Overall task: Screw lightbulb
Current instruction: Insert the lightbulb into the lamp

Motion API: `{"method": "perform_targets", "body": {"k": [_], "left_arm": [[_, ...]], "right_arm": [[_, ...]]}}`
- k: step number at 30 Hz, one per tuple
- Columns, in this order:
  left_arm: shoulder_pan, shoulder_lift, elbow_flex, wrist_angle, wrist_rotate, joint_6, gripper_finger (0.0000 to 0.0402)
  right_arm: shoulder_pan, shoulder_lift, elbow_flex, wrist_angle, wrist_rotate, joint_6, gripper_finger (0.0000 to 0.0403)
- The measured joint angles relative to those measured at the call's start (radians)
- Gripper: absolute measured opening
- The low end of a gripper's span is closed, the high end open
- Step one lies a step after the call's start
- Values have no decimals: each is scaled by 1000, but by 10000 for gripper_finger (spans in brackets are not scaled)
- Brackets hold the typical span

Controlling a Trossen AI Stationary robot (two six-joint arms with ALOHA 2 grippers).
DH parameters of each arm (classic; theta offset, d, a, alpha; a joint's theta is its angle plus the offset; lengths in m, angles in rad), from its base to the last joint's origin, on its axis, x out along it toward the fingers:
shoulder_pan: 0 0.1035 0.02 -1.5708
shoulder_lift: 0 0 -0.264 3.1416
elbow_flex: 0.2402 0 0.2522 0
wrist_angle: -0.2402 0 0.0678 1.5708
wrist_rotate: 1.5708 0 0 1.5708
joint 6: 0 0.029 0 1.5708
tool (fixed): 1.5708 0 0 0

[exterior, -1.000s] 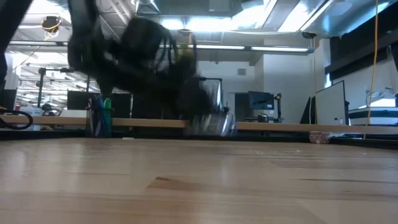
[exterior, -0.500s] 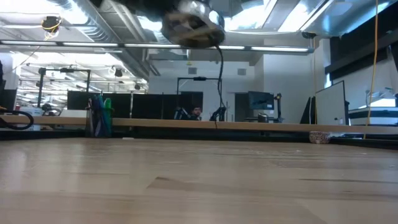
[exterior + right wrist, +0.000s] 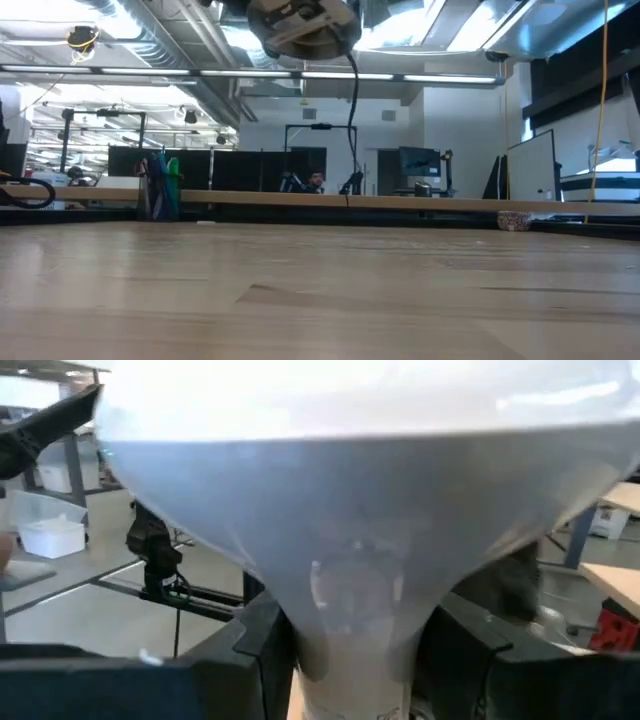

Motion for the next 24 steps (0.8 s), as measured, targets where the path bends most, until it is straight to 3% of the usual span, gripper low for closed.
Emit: {"method": "perform_targets", "body": {"k": [8,14,24], "left_arm": [[-17,0,0,61,104,20,161],[-32,3,0,66,115,38,161],[-50,6,0,50,137,27,161]], "right_arm": [[0,9,2,27,-71,31,163],[0,55,31,26,-153,79,163],[-1,68,117,-188,-163,67,163]]}}
